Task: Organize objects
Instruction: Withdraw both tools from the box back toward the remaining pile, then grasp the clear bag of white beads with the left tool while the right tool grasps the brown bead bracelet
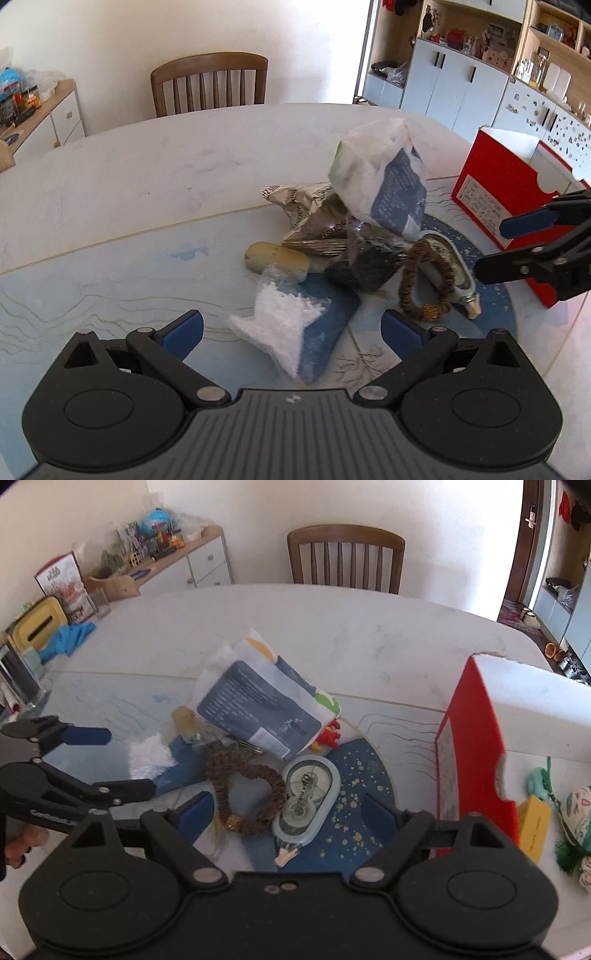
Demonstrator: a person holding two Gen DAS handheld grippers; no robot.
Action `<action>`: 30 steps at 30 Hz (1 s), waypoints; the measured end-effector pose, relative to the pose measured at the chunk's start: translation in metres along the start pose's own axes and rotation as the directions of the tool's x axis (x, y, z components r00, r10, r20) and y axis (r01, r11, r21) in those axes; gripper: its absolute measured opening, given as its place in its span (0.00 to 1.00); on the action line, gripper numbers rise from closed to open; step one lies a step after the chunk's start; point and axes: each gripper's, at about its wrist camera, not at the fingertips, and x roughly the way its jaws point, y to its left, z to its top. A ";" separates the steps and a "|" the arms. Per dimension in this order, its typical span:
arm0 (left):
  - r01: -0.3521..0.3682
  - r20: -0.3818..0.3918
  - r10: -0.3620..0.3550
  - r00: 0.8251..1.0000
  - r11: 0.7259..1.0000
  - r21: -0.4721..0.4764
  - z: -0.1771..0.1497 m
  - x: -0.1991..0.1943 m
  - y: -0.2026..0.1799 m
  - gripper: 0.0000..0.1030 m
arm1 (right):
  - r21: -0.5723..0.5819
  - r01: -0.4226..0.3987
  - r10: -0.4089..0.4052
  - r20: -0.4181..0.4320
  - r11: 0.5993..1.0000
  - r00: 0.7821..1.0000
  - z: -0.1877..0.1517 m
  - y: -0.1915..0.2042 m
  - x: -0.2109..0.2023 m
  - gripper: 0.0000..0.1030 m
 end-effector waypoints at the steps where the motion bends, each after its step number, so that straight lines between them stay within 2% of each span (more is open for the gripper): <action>1: -0.002 -0.001 0.002 1.000 1.000 0.006 0.000 0.002 0.000 1.00 | -0.002 0.007 -0.007 -0.004 1.000 1.000 0.000 0.000 0.004 0.83; 7: -0.001 -0.008 0.001 1.000 1.000 0.019 -0.002 0.014 0.002 1.00 | -0.036 0.029 -0.030 -0.020 0.999 0.999 0.000 0.007 0.025 0.82; 13: -0.027 -0.006 0.027 1.000 0.999 0.019 -0.004 0.023 0.002 1.00 | -0.062 0.015 -0.015 -0.003 0.998 1.000 0.005 0.015 0.031 0.79; 20: -0.035 0.006 0.035 0.999 0.999 0.011 -0.007 0.025 0.002 0.99 | -0.079 -0.004 0.003 -0.010 0.997 1.000 0.009 0.018 0.038 0.60; 23: -0.036 0.004 0.036 0.999 0.999 0.021 -0.008 0.026 0.002 0.88 | -0.082 -0.007 0.006 -0.010 0.997 1.000 0.009 0.020 0.039 0.52; 25: -0.045 -0.004 0.045 0.999 0.998 0.035 -0.009 0.028 0.000 0.76 | -0.087 -0.008 0.007 -0.015 0.996 1.000 0.010 0.021 0.041 0.46; 27: -0.054 0.002 0.054 0.999 0.997 0.049 -0.009 0.027 -0.002 0.68 | -0.088 -0.006 0.005 -0.017 0.996 1.000 0.009 0.022 0.042 0.38; 30: -0.055 0.006 0.054 0.999 0.997 0.048 -0.008 0.025 -0.004 0.54 | -0.084 -0.007 0.006 -0.010 0.996 1.000 0.009 0.022 0.041 0.31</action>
